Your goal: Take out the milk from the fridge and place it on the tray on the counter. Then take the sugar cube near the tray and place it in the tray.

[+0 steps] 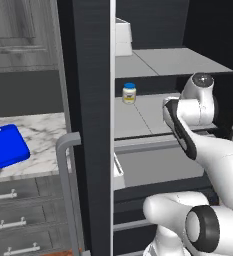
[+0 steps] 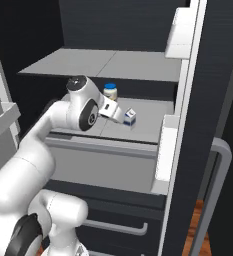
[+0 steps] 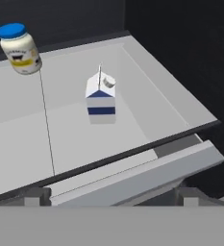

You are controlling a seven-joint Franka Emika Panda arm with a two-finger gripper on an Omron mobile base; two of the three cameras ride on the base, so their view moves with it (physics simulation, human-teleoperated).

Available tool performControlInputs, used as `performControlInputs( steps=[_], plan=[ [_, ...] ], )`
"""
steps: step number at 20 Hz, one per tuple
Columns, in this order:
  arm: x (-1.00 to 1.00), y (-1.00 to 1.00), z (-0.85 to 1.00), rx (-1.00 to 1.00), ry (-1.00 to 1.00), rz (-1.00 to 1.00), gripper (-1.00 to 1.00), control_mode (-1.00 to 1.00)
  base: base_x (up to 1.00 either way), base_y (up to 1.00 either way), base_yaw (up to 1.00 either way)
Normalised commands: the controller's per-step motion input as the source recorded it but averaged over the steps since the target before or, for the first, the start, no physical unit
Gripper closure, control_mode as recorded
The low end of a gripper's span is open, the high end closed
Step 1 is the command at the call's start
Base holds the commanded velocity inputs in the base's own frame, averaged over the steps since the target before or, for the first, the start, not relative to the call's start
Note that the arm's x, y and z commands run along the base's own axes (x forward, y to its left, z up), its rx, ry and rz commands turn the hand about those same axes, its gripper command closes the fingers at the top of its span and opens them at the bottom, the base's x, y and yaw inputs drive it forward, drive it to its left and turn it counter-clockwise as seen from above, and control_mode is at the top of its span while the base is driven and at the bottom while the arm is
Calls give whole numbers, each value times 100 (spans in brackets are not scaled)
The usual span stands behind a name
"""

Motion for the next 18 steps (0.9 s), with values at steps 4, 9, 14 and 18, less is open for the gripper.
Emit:
performControlInputs(
  steps=[4, 9, 14, 18],
  plan=[
    [24, -14, -28, 0, 0, 0, -100, -100, 0, 0, 0],
    [22, -26, -12, 0, 0, 0, -100, -100, 0, 0, 0],
    [37, -2, -6, 0, 0, 0, -100, -100, 0, 0, 0],
    [43, -1, -11, 0, 0, 0, -100, -100, 0, 0, 0]
  ],
)
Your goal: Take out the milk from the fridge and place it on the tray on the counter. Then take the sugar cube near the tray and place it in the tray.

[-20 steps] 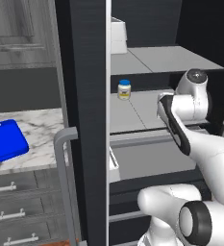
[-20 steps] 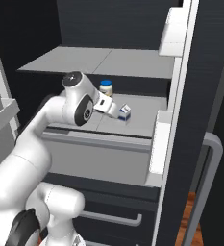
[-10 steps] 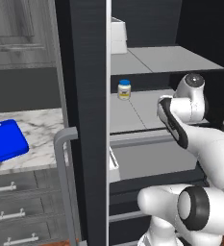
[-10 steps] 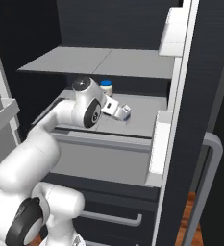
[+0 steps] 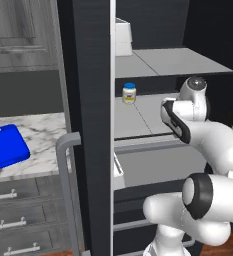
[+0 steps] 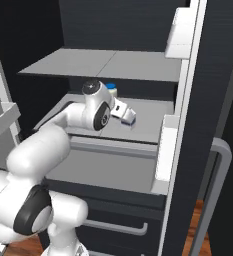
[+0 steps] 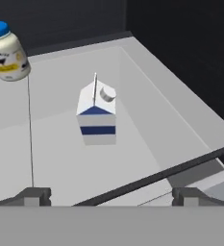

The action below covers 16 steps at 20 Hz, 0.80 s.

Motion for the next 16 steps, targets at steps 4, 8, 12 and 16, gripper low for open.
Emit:
performControlInputs(
  steps=[4, 8, 12, 16],
  plan=[
    [43, 0, -16, 0, 0, 0, -100, -100, 0, 0, 0],
    [24, -17, -18, 0, 0, 0, -100, -100, 0, 0, 0],
    [27, -13, -22, 0, 0, 0, -100, -100, 0, 0, 0],
    [34, -6, -26, 0, 0, 0, -100, -100, 0, 0, 0]
  ],
)
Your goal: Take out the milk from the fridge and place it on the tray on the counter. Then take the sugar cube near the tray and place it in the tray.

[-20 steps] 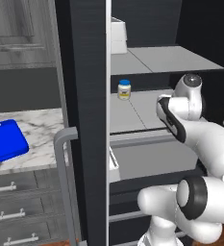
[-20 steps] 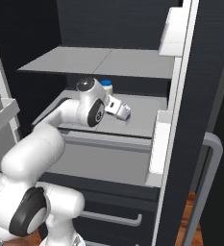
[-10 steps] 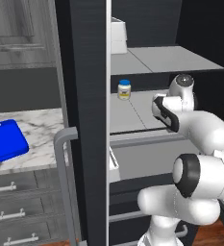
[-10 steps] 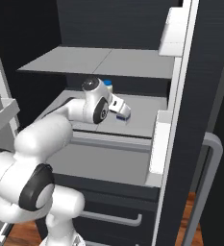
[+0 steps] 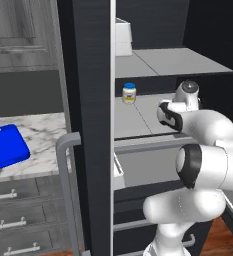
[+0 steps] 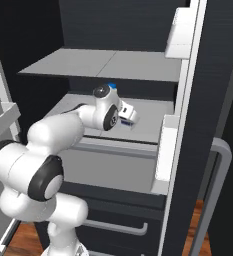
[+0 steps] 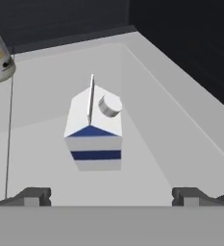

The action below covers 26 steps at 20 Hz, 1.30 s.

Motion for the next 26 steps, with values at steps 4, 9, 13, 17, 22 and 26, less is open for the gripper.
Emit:
performControlInputs(
  steps=[4, 9, 13, 17, 22, 26],
  plan=[
    [30, 0, -21, 0, -2, 0, -100, -100, 0, 0, 0],
    [32, -2, -8, 0, 0, 0, -100, -100, 0, 0, 0],
    [34, -3, -3, 0, 0, 0, -100, -100, 0, 0, 0],
    [38, -3, -7, 0, -2, 0, -100, -100, 0, 0, 0],
    [16, -16, -11, 0, -8, 0, -100, -100, 0, 0, 0],
    [26, -7, -31, 0, -9, 0, -100, -100, 0, 0, 0]
  ],
)
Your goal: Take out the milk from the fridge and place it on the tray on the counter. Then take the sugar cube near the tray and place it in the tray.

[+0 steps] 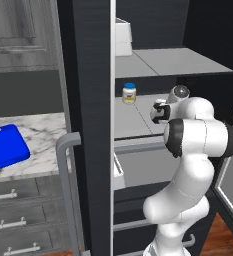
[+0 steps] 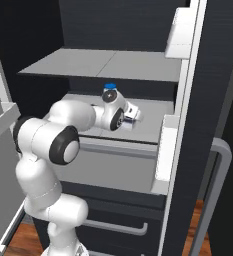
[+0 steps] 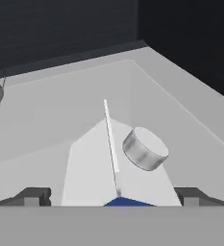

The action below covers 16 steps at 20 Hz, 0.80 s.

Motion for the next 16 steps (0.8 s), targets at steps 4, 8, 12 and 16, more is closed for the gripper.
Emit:
performControlInputs(
  steps=[4, 8, 12, 16],
  plan=[
    [12, -1, -38, 0, -7, 0, 100, -100, 0, 0, 0],
    [0, 0, -18, 0, -6, 0, 100, -100, 0, 0, 0],
    [0, 0, -1, 0, -3, 0, 100, -100, 0, 0, 0],
    [-14, 0, 16, 0, -12, 0, 100, -100, 0, 0, 0]
  ],
)
